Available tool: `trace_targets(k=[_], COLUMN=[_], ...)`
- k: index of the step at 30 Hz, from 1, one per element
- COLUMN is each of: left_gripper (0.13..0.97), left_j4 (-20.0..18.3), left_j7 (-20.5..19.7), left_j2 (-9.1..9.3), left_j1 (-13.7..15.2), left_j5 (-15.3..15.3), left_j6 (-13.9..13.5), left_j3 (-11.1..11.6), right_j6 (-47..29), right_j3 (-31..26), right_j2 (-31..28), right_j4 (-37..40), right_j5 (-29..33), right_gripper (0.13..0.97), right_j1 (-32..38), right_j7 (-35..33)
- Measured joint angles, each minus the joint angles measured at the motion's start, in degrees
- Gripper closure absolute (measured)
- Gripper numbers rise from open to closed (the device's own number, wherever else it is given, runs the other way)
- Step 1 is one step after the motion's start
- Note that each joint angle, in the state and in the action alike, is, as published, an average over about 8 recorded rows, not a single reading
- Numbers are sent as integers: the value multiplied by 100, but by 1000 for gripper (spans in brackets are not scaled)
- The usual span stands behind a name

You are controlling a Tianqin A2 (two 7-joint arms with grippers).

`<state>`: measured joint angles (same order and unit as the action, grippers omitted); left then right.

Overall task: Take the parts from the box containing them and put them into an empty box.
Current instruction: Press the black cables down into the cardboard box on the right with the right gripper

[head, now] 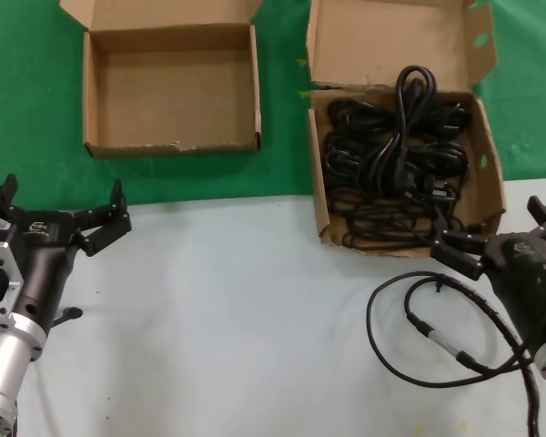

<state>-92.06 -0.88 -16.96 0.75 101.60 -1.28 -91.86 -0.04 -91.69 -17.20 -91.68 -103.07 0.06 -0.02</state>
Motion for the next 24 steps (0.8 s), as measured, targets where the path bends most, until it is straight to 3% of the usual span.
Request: trace_targets(k=[24], left_gripper=[132], left_j4=[0], left_j7=[0], left_j2=[0], left_j1=[0], left_j5=[0], left_j6=[0], left_j3=[0], right_j6=[0], right_j3=[0], right_j2=[0], right_j4=[0], right_j5=[0], right_gripper=[129], right_j1=[0], right_j7=[0])
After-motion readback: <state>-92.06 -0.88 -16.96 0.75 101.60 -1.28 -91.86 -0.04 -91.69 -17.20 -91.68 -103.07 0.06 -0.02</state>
